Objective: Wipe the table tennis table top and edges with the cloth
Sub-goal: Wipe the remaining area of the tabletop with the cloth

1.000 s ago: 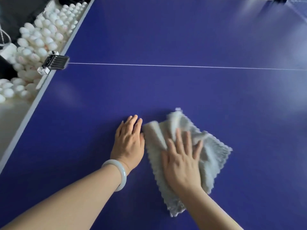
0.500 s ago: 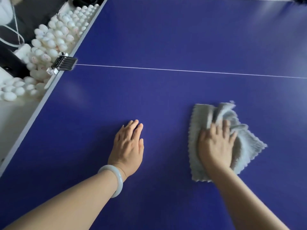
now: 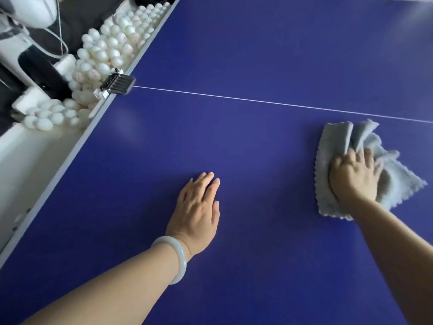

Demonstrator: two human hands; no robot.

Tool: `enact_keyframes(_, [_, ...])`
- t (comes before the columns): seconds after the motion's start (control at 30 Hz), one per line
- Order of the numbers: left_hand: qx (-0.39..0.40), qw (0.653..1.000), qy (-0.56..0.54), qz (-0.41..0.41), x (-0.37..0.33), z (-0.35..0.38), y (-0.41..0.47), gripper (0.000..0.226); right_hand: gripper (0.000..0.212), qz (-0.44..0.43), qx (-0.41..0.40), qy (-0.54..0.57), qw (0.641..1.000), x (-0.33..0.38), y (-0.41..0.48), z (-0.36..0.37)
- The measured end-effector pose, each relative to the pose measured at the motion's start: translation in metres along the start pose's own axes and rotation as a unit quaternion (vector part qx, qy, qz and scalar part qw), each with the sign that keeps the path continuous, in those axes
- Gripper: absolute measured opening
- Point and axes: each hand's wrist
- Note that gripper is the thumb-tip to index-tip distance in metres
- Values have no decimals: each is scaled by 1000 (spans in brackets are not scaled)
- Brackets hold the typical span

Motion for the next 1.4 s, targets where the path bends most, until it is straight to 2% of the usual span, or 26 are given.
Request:
enact_keyframes(0.1, [0,1000,6,4,-1,-1,-1,54,59,7,10,4,1000,40,-24,8])
enact_keyframes(0.13, [0,1000,7,4,-2,-2,-1,55,57,-34,16,-1,999,62,-30,12])
enact_keyframes(0.2, [2,1000,10,4,-2,-3,0,57,56,-174,39,-9,984,114,-39,26])
enact_keyframes(0.3, [4,1000,12,5,-2,-2,-1,55,58,-369,90,-6,925,186,-38,39])
enact_keyframes(0.37, [6,1000,10,7,-1,-1,-1,53,57,-424,114,4,898,208,-21,40])
enact_keyframes(0.4, [6,1000,7,7,-2,-1,-1,54,56,-430,111,11,896,210,-8,39])
enact_keyframes(0.5, [6,1000,7,6,-3,-4,0,56,55,-362,56,20,930,181,37,31])
enact_keyframes(0.63, [9,1000,-3,5,-4,-5,0,55,59,-149,19,13,989,70,75,8])
enact_keyframes(0.77, [6,1000,-6,7,-4,-2,1,51,60,-14,11,16,1000,-11,47,-12])
enact_keyframes(0.87, [3,1000,-5,7,-6,-3,0,51,57,47,0,0,999,-3,-3,-9])
enact_keyframes(0.93, [0,1000,-9,8,-7,-4,0,53,57,37,-1,-9,999,31,-54,0])
enact_keyframes(0.97, [-1,1000,-12,10,-6,-3,0,53,58,-1,1,-14,1000,54,-84,6])
enact_keyframes(1.03, [-7,1000,-18,6,-6,-2,0,49,60,-135,15,10,991,100,-151,23])
enact_keyframes(1.1, [-11,1000,-23,-15,-6,-2,1,44,60,-262,62,56,961,120,-205,29])
enact_keyframes(1.17, [-11,1000,-22,-12,-4,-1,1,45,56,-303,76,86,946,98,-215,19])
enact_keyframes(1.27, [-12,1000,-19,7,-1,0,0,47,55,-225,31,14,974,18,-189,4])
enact_keyframes(1.33, [-17,1000,-22,9,0,1,0,47,56,-96,9,-15,995,-37,-172,-11])
enact_keyframes(1.4, [-24,999,-22,10,-1,2,1,47,59,33,17,-15,999,-64,-173,-23])
Point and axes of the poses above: each hand's wrist, its own y-axis towards the middle knuckle, its own z-axis out of the palm, x = y × z
